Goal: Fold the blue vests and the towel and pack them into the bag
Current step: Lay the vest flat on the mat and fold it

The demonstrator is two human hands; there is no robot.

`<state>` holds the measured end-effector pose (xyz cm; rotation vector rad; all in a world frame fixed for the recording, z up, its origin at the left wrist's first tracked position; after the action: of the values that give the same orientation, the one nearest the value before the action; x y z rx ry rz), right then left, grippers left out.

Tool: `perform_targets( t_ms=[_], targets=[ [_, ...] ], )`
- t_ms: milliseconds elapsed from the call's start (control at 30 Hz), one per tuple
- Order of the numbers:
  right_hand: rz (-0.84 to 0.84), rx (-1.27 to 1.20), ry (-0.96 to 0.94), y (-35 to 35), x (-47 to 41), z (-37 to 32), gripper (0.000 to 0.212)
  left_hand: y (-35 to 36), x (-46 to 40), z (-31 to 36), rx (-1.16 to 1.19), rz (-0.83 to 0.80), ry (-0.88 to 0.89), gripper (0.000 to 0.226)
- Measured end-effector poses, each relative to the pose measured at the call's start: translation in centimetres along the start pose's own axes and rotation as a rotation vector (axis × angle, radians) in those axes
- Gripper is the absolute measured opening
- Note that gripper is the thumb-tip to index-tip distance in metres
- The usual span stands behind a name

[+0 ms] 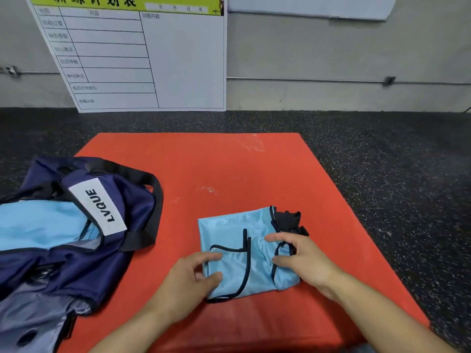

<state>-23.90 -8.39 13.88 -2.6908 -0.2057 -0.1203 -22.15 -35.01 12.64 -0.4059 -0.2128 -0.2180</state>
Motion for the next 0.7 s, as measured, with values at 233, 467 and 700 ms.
perform_targets(
  t_ms=[233, 467, 700],
  targets=[
    [0.063, 0.071, -0.084, -0.3, -0.1, -1.7, 0.046, 0.0, 2.4, 0.6, 0.004, 0.032, 0.042, 0.041],
    [0.055, 0.205, -0.101, -0.3, -3.6, -2.8, 0.055, -0.7, 1.3, 1.3, -0.087, 0.114, 0.085, 0.052],
    [0.13, 0.62, -0.192, 0.1, -4.2, -3.8, 0.069, -0.5, 1.0, 1.7, -0.635, 0.188, 0.09, 0.057]
  ],
)
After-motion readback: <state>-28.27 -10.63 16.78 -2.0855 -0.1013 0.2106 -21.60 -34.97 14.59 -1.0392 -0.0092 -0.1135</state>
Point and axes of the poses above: each hand's wrist, its own x-axis away from the middle knuckle, its own y-axis out of the palm, z = x × y, the point moved 7 cm from there along -x, towards the middle knuckle, and after that the axes turned 6 degrees about -y, right-handed, at the moved point
